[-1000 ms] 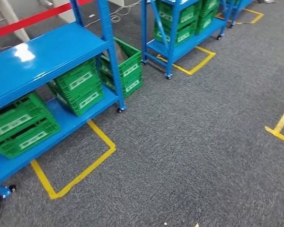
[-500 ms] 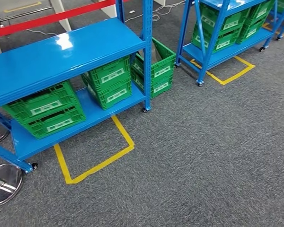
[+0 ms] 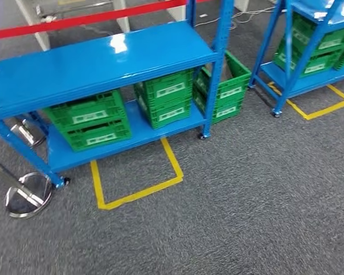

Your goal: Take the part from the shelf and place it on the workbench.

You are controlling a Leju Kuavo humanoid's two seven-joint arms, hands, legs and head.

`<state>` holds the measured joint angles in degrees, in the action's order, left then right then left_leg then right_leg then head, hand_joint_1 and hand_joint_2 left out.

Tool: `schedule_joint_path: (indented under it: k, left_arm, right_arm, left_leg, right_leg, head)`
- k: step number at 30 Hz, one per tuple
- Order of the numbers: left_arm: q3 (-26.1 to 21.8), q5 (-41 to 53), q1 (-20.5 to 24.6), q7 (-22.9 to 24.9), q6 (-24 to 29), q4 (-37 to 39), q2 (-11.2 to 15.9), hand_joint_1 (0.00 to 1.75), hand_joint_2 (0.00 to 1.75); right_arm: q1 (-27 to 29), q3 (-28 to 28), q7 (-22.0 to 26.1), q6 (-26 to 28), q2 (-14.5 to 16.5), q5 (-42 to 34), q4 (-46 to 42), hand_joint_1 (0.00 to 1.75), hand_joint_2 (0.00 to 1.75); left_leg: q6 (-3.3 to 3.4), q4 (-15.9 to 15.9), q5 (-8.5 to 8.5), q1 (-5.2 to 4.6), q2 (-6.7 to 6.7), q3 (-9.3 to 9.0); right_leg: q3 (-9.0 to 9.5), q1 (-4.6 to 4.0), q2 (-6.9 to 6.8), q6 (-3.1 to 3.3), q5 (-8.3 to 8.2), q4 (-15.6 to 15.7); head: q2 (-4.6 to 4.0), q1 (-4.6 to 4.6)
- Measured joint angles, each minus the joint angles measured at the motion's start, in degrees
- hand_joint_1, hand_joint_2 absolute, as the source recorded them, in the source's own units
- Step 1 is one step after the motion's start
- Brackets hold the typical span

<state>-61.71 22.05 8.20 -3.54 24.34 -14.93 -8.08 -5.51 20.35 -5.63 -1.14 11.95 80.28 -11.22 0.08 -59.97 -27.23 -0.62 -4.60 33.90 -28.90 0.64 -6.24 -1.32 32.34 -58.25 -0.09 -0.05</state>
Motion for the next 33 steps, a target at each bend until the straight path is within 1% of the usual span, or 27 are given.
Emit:
schedule_joint_path:
  k: [1,2,3,4,5,6,7,8,9,10,11,12,13,15,17,19,20,21,22,23,24,25,26,27,28,30,33]
  left_arm:
    - [0.0,0.7,0.5,0.0,0.1,0.0,0.3,0.0,0.0]
    - [0.1,1.6,0.7,0.1,0.3,0.0,0.4,0.0,0.0]
    - [0.2,2.5,0.9,0.4,0.8,0.1,0.3,0.0,0.0]
    - [0.4,3.2,1.2,0.9,1.5,0.2,0.0,0.0,0.0]
    - [0.6,3.8,1.5,1.3,2.2,0.4,-0.3,0.0,0.0]
    - [0.9,4.2,1.7,1.1,2.8,0.6,-0.7,0.0,0.0]
    - [1.1,4.6,1.9,0.6,3.1,0.7,-1.1,0.0,0.0]
    - [1.4,4.8,1.8,-0.3,3.2,0.7,-1.5,0.0,0.0]
    - [1.6,5.2,1.7,-1.3,3.2,0.7,-1.9,0.0,0.0]
    - [1.8,5.9,1.4,-2.5,3.0,0.8,-2.4,0.0,0.0]
    - [2.2,6.8,0.9,-3.9,2.4,0.8,-3.1,0.0,0.0]
    - [2.8,7.7,0.0,-5.4,1.4,0.6,-3.9,0.0,0.0]
    - [3.8,8.3,-1.4,-6.8,0.0,0.2,-5.1,0.0,0.0]
    - [5.9,7.8,-5.2,-7.7,-2.5,-1.5,-7.1,0.0,0.0]
    - [8.2,5.9,-8.9,-6.1,-3.4,-3.9,-8.2,0.0,0.0]
    - [10.8,4.1,-11.5,-4.1,-3.5,-6.4,-8.6,0.0,0.0]
    - [12.1,3.5,-12.2,-3.4,-3.5,-7.4,-8.8,0.0,0.0]
    - [13.3,3.2,-12.5,-3.1,-3.5,-8.2,-8.9,0.0,0.0]
    - [14.3,3.0,-12.8,-2.8,-3.5,-8.8,-8.9,0.0,0.0]
    - [15.1,2.8,-13.0,-2.7,-3.5,-9.4,-8.9,0.0,0.0]
    - [15.8,2.7,-13.4,-2.6,-3.5,-9.9,-9.0,0.0,0.0]
    - [16.3,2.6,-13.8,-2.6,-3.5,-10.3,-9.0,0.0,0.0]
    - [16.7,2.6,-14.1,-2.5,-3.5,-10.7,-9.1,0.0,0.0]
    - [17.1,2.6,-14.4,-2.4,-3.5,-11.0,-9.1,0.0,0.0]
    - [17.4,2.6,-14.6,-2.4,-3.5,-11.3,-9.1,0.0,0.0]
    - [18.1,3.1,-14.8,-2.1,-3.7,-11.9,-9.2,0.0,0.0]
    - [18.4,4.8,-15.0,-2.3,-4.2,-12.1,-9.1,0.0,0.0]
  right_arm:
    - [-0.3,-0.2,0.0,-0.1,0.0,-0.8,-0.1,0.0,0.0]
    - [-0.5,-0.2,0.0,0.1,0.0,-1.7,-0.1,0.0,0.0]
    - [-0.5,-0.2,0.0,0.3,0.0,-2.5,-0.2,0.0,0.0]
    - [-0.4,-0.2,0.0,0.7,0.0,-3.2,-0.3,0.0,0.0]
    - [-0.2,-0.2,0.0,1.2,0.0,-3.8,-0.3,0.0,0.0]
    - [0.1,-0.2,0.0,1.8,-0.1,-4.4,-0.3,0.0,0.0]
    - [0.4,-0.1,0.0,2.3,-0.1,-4.9,-0.3,0.0,0.0]
    - [0.6,0.0,0.0,2.8,-0.1,-5.4,-0.3,0.0,0.0]
    - [0.7,0.2,0.0,3.4,-0.1,-6.1,-0.3,0.0,0.0]
    - [0.8,0.5,0.1,4.3,-0.1,-7.3,-0.3,0.0,0.0]
    - [0.9,1.0,0.2,5.3,-0.1,-8.8,-0.3,0.0,0.0]
    - [1.1,1.8,0.3,6.6,-0.1,-10.7,-0.3,0.0,0.0]
    - [1.5,2.9,0.5,8.1,-0.1,-12.4,-0.3,0.0,0.0]
    - [2.5,5.0,1.0,10.1,0.0,-14.2,-0.2,0.0,0.0]
    - [3.1,6.4,0.6,10.8,0.0,-14.7,-0.1,0.0,0.0]
    - [3.5,7.2,-1.3,10.9,0.1,-14.8,-0.1,0.0,0.0]
    - [3.6,7.6,-2.1,11.0,0.1,-14.8,-0.1,0.0,0.0]
    - [3.7,7.9,-2.6,11.0,0.1,-14.8,-0.1,0.0,0.0]
    - [3.7,8.1,-2.8,11.0,0.2,-14.8,-0.1,0.0,0.0]
    - [3.7,8.4,-2.8,10.9,0.2,-14.8,-0.1,0.0,0.0]
    - [3.7,8.6,-2.8,10.9,0.2,-14.8,-0.1,0.0,0.0]
    - [3.7,8.7,-2.8,10.9,0.2,-14.8,-0.1,0.0,0.0]
    - [3.6,8.8,-2.8,10.9,0.2,-14.8,-0.1,0.0,0.0]
    - [3.6,8.8,-2.8,10.9,0.2,-14.8,-0.1,0.0,0.0]
    - [3.6,8.9,-2.8,10.9,0.3,-14.9,-0.1,0.0,0.0]
    - [3.5,9.2,-2.8,11.2,0.4,-15.5,0.0,0.0,0.0]
    - [3.1,10.0,-2.7,11.5,0.5,-16.7,0.0,0.0,0.0]
  left_leg:
    - [0.34,0.3,-0.09,0.02,0.63,-0.08]
    - [0.59,0.5,-0.05,0.11,1.26,-0.2]
    - [0.81,0.7,-0.01,0.26,1.87,-0.35]
    - [1.11,0.9,0.06,0.43,2.55,-0.46]
    - [1.37,0.9,0.1,0.57,3.2,-0.5]
    - [1.59,0.9,0.08,0.59,3.96,-0.48]
    - [1.81,0.9,0.04,0.59,4.76,-0.47]
    - [1.93,0.9,-0.04,0.58,5.51,-0.55]
    - [1.99,0.9,-0.14,0.57,6.27,-0.67]
    - [1.98,0.9,-0.28,0.57,7.05,-0.87]
    - [1.9,0.8,-0.44,0.58,7.87,-1.11]
    - [1.74,0.8,-0.63,0.58,8.62,-1.31]
    - [1.49,0.7,-0.88,0.5,9.34,-1.48]
    - [0.9,0.6,-1.15,0.53,10.32,-1.58]
    - [0.36,0.6,-1.27,0.81,11.04,-1.5]
    - [-0.27,-0.8,-2.33,0.79,9.5,-0.84]
    - [-0.61,-3.0,-3.63,0.73,8.07,0.22]
    - [-0.91,-6.4,-5.32,0.7,6.47,1.84]
    - [-1.12,-10.4,-7.01,0.79,5.57,3.77]
    - [-1.24,-13.7,-8.1,0.88,5.15,5.39]
    - [-1.27,-15.4,-8.15,0.95,4.97,6.16]
    - [-1.21,-14.8,-7.1,0.98,4.85,5.83]
    - [-1.01,-12.0,-5.17,0.95,4.54,4.37]
    - [-0.66,-7.9,-3.1,0.83,3.81,2.32]
    - [-0.27,-4.0,-1.81,0.62,3.05,0.36]
    - [0.38,0.3,-1.17,0.21,1.96,-1.75]
    - [0.95,1.0,-1.35,0.0,2.39,-1.86]
  right_leg:
    - [0.4,-0.01,-0.68,-0.24,0.16,0.1]
    - [0.78,0.07,-0.54,-0.54,0.43,0.1]
    - [0.9,0.18,0.4,-0.85,0.9,-0.3]
    - [0.28,0.29,2.02,-1.12,1.99,-1.9]
    - [-1.3,0.38,3.92,-1.3,3.54,-4.8]
    - [-3.42,0.4,5.17,-1.37,5.21,-8.5]
    - [-5.8,0.37,5.88,-1.38,6.71,-12.4]
    - [-7.73,0.33,6.07,-1.35,7.2,-15.1]
    - [-8.86,0.28,6.14,-1.29,6.49,-15.9]
    - [-8.97,0.27,6.26,-1.2,4.6,-14.6]
    - [-8.18,0.31,6.63,-1.08,2.04,-11.6]
    - [-6.86,0.42,7.74,-0.95,-0.34,-7.8]
    - [-5.46,0.58,8.92,-0.84,-1.92,-4.4]
    - [-3.75,0.6,10.56,-0.51,-2.72,-1.2]
    - [-3.25,0.4,9.87,-0.04,-2.73,-0.8]
    - [-2.89,0.48,8.57,0.53,-2.74,-0.5]
    - [-2.69,0.58,7.66,0.84,-2.67,-0.3]
    - [-2.55,0.51,6.7,1.09,-2.51,-0.3]
    - [-2.44,0.46,5.69,1.3,-2.35,-0.3]
    - [-2.31,0.4,4.73,1.42,-2.19,-0.3]
    - [-2.15,0.36,3.88,1.48,-2.04,-0.3]
    - [-1.96,0.32,3.17,1.49,-1.91,-0.3]
    - [-1.71,0.27,2.55,1.48,-1.77,-0.3]
    - [-1.45,0.21,2.07,1.41,-1.62,-0.3]
    - [-1.42,0.05,1.63,1.22,-1.42,-0.3]
    - [-1.49,-0.13,0.91,0.62,-1.1,-0.3]
    - [-0.92,-0.1,0.11,-0.17,-1.06,0.0]
  head:
    - [0.0,0.03]
    - [0.0,0.1]
    - [0.0,0.14]
    - [0.0,0.25]
    - [0.0,0.38]
    - [0.0,0.51]
    - [0.0,0.58]
    - [0.0,0.61]
    - [0.0,0.63]
    - [0.0,0.62]
    - [0.0,0.62]
    - [0.0,0.63]
    - [0.0,0.61]
    - [0.0,0.61]
    - [0.0,0.61]
    - [0.0,0.34]
    - [0.0,0.16]
    - [0.0,0.0]
    - [0.0,-0.1]
    - [0.0,-0.09]
    - [0.0,-0.1]
    - [0.0,-0.11]
    - [0.0,-0.12]
    - [0.0,-0.12]
    - [0.0,-0.09]
    - [0.0,-0.03]
    - [0.0,-0.08]
